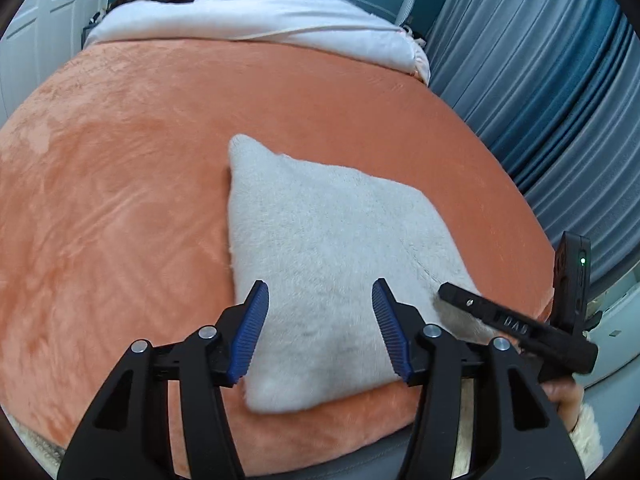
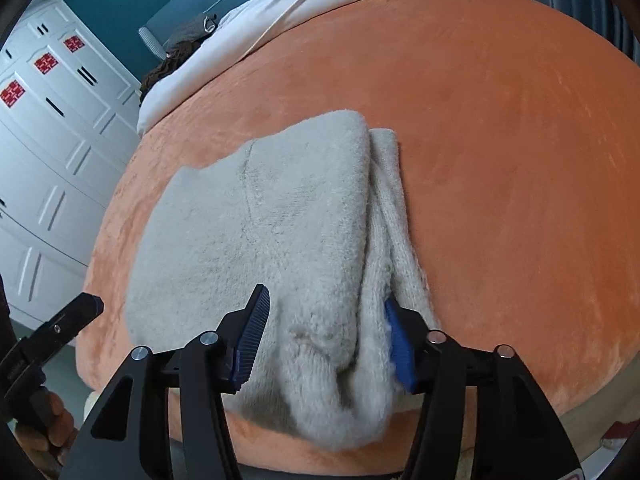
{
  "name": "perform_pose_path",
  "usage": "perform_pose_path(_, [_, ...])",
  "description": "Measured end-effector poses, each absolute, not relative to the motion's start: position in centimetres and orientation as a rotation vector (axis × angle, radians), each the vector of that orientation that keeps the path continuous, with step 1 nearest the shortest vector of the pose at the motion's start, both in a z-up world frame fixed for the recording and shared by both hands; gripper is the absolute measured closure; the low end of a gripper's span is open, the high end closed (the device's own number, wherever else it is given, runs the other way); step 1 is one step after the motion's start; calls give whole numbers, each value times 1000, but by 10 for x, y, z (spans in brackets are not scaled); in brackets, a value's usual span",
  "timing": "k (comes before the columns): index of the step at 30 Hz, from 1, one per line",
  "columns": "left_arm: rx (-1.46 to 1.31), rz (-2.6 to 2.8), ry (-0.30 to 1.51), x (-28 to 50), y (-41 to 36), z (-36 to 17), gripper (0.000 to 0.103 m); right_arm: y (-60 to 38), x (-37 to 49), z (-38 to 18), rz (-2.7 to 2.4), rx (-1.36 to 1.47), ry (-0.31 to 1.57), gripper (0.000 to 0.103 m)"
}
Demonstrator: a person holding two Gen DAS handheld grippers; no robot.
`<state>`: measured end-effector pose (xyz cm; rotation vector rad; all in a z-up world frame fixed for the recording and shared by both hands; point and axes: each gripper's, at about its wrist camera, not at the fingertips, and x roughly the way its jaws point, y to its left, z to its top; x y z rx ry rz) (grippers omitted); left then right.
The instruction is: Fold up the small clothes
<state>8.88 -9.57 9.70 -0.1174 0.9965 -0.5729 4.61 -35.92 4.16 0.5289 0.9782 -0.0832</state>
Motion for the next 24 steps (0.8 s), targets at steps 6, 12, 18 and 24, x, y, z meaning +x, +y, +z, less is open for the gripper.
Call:
perform_pose_path(6, [-4, -514, 1054, 92, -119, 71, 57, -374, 21, 78, -47, 563, 807, 81])
perform_pose_path(12, [126, -488, 1014, 81, -133, 62, 56, -386, 24, 24, -56, 596, 982, 74])
perform_pose_path(18, [109, -444, 1004, 62, -100, 81, 44, -370, 7, 96, -188, 453, 857, 66])
perform_pose_path(24, [100, -370, 1092, 49, -51, 68, 44, -288, 50, 119, 123, 393, 902, 74])
